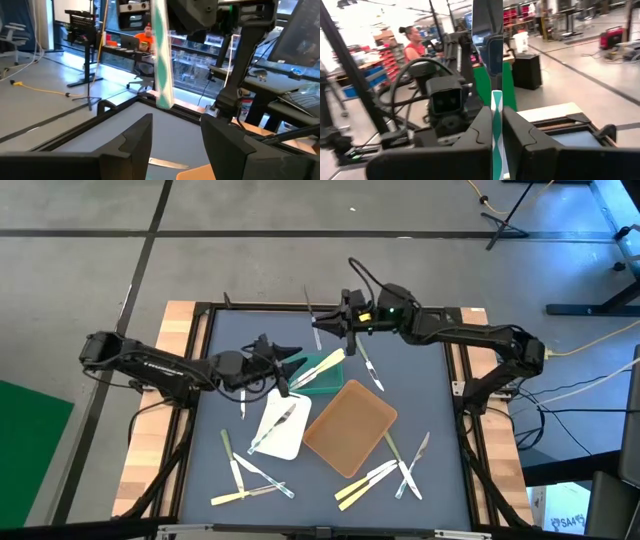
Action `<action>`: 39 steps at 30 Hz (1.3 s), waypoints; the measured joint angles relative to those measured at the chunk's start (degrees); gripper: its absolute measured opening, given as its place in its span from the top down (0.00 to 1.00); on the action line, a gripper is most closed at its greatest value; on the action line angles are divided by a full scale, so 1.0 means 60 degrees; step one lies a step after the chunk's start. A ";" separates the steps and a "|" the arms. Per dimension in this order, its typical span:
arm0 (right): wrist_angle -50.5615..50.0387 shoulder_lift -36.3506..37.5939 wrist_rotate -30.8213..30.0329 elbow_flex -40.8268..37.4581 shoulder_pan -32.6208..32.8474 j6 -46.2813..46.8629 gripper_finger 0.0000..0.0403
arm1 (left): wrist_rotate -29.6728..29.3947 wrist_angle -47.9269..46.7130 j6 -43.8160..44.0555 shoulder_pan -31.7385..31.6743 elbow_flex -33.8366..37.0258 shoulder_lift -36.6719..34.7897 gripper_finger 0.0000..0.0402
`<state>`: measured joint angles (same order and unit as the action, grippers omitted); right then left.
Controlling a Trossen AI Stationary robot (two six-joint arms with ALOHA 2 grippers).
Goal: Sort silverware by color (type)
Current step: Put the blue patterned knife into the white bin
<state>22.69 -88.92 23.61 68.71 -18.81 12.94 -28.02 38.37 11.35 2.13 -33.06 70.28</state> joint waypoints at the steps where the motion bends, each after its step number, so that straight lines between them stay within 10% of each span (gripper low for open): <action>1: 0.0136 -0.0094 -0.0084 0.0000 0.0072 -0.0009 0.98 | 0.0083 0.0148 0.0000 -0.0042 0.0000 0.0109 0.60; 28: 0.1101 -0.0493 -0.4786 0.0000 0.1735 -0.0283 0.98 | -0.1041 0.0830 0.0000 -0.0212 0.0004 0.0565 0.59; 39: 0.1803 -0.0820 -0.5015 0.0000 0.1968 -0.0192 0.98 | -0.0650 0.1288 -0.0324 -0.0430 0.0011 0.0565 0.59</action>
<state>33.51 -93.84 -6.48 68.71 -7.00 11.79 -31.92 46.10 9.41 -0.45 -32.99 73.67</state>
